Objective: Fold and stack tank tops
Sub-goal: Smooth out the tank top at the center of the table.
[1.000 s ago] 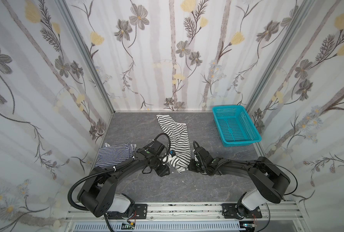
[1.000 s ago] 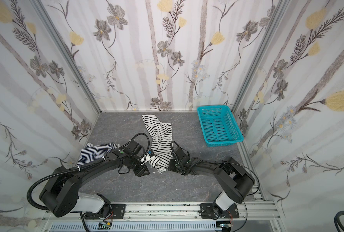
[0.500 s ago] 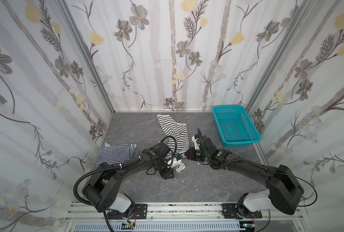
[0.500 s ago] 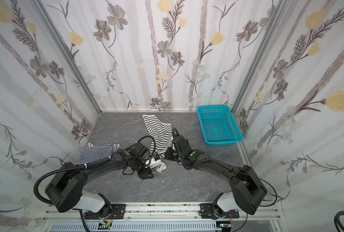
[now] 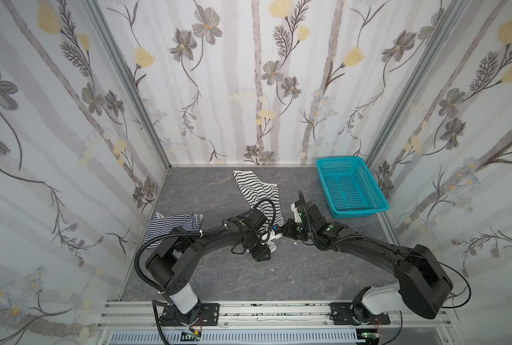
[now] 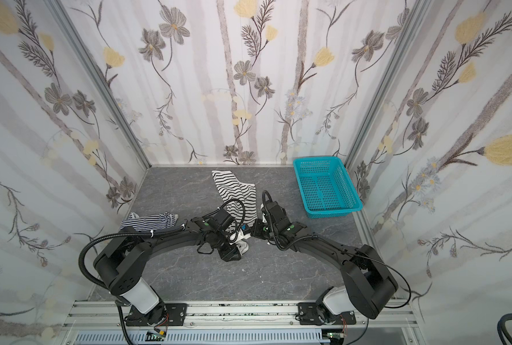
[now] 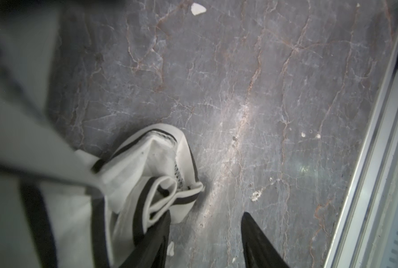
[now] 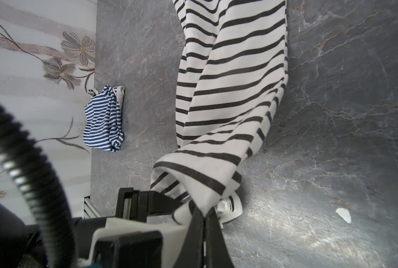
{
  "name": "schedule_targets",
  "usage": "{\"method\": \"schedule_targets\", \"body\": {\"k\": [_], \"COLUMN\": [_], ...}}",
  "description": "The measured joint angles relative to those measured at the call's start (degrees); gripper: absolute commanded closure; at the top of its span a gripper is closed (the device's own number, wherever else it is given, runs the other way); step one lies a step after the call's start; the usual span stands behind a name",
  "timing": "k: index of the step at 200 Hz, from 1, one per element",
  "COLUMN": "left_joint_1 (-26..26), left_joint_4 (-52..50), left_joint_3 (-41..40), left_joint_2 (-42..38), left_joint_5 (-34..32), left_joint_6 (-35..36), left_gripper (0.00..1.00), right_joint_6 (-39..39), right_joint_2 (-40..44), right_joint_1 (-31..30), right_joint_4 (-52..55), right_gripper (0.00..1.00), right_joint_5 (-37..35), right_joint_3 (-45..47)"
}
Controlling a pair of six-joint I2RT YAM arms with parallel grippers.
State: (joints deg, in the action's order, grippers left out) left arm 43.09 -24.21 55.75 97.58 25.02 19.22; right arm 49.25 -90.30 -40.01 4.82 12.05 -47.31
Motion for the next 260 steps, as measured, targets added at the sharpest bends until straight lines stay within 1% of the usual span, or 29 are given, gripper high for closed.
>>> {"method": "schedule_targets", "body": {"k": [29,65,81,105,127,137,175,188,200,223,241,260], "left_joint_1": [-0.02,0.46,0.98,1.77,2.08,2.08,2.10,2.21,2.10,1.03,-1.40,-5.60], "left_joint_4": [0.09,0.48,0.90,1.75,2.34,3.41,6.40,6.16,3.45,0.07,-2.27,-5.01], "left_joint_3": [2.97,4.92,5.14,5.18,5.46,5.66,6.12,5.16,3.76,1.42,0.74,0.59], "left_joint_2": [4.59,6.40,6.64,7.10,7.56,7.93,8.37,6.91,4.37,-4.20,-12.04,-20.00], "left_joint_5": [-1.62,-3.63,-5.25,-8.15,-10.27,-11.17,-12.41,-13.00,-14.19,-14.73,-15.30,-16.00], "left_joint_6": [-1.40,-1.66,-1.64,-1.62,-1.66,-2.64,-2.45,-1.46,-0.52,2.75,5.62,8.83], "left_gripper": [0.49,0.50,0.53,0.62,0.75,0.80,0.99,1.00,1.00,1.00,1.00,1.00], "right_joint_6": [0.20,0.22,0.37,0.42,0.61,0.63,0.63,0.63,0.59,-0.28,-1.77,-3.41], "right_joint_2": [0.72,1.07,1.07,1.07,1.07,1.07,1.27,2.01,2.86,4.92,6.21,6.97], "right_joint_1": [0.28,0.39,0.39,0.50,0.59,0.55,0.83,1.79,3.04,6.73,10.08,13.03], "right_joint_4": [-0.11,-0.26,-0.13,-0.13,-0.11,0.28,-0.70,-0.68,-0.63,0.17,1.11,2.12], "right_gripper": [0.99,0.99,1.00,1.00,1.00,1.00,1.00,1.00,1.00,1.00,1.00,1.00], "right_joint_5": [-1.51,-3.93,-4.59,-5.16,-5.25,-4.52,-1.01,-0.22,0.31,1.49,2.67,3.48], "right_joint_3": [1.07,2.03,2.29,2.47,2.62,2.64,3.04,3.39,3.43,2.67,0.66,-2.29]}}
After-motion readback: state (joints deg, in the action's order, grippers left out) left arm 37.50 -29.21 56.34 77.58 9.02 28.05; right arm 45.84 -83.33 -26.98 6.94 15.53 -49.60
